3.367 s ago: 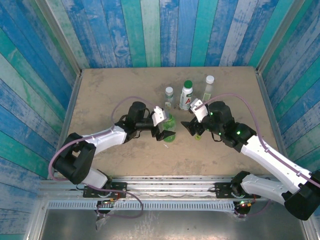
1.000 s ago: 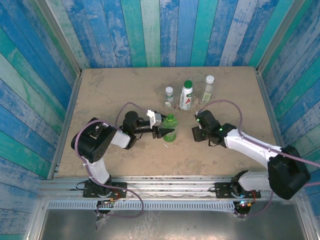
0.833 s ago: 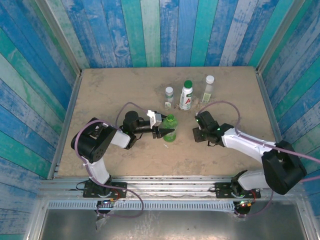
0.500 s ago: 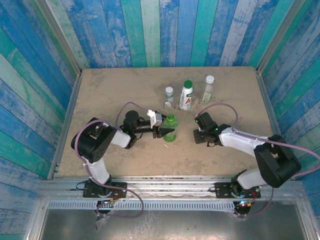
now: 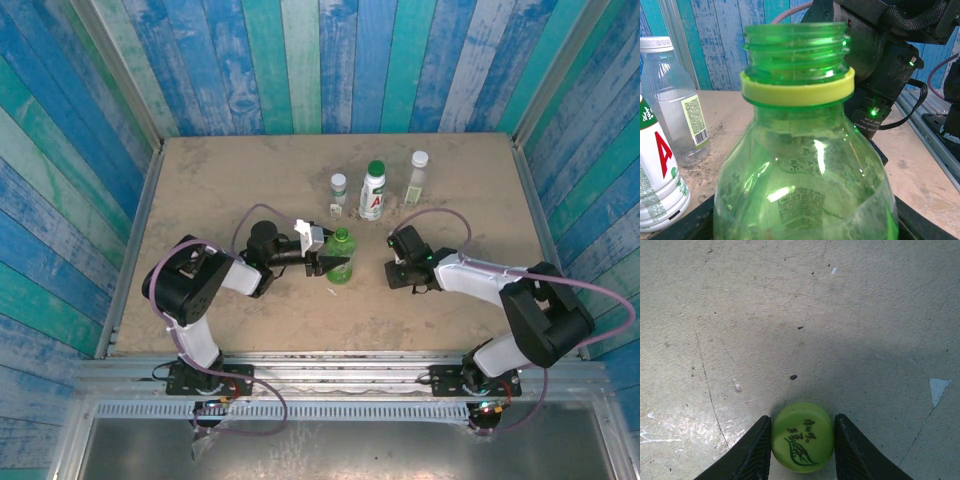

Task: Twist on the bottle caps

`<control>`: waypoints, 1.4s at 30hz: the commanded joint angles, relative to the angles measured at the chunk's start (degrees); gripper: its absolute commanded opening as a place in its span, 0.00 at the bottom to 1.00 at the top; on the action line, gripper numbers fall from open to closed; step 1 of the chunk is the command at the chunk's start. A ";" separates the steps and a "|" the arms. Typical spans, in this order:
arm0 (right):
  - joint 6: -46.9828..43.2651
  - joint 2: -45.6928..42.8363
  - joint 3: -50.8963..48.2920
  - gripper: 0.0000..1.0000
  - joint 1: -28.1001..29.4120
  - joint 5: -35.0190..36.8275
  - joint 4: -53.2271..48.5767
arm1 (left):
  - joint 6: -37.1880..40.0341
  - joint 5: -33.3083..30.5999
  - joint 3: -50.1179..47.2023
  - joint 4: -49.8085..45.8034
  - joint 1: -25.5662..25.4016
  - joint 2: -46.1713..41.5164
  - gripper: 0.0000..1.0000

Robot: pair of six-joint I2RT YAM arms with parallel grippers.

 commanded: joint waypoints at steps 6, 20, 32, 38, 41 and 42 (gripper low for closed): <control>-1.15 -3.44 2.44 0.36 -0.06 -0.16 -4.42 | 0.78 -0.69 0.54 -3.13 0.23 1.09 0.61; -2.11 -15.95 10.00 0.37 4.72 -0.25 -16.69 | 1.36 -0.50 0.82 -4.12 0.22 1.23 0.62; -2.81 -14.66 12.75 0.40 7.45 1.96 -17.20 | 1.64 -0.54 0.81 -4.58 0.25 1.09 0.62; -1.67 -9.63 9.64 0.48 7.27 -1.95 -10.35 | 0.92 -2.16 0.54 -5.07 0.39 0.35 0.62; 0.82 -6.89 6.88 0.44 7.15 -6.65 -3.75 | 0.80 -2.93 0.33 -5.77 0.78 -0.37 0.64; 1.16 -5.36 6.71 0.43 6.99 -7.67 -2.69 | 0.76 -3.03 0.28 -5.76 0.77 -0.61 0.66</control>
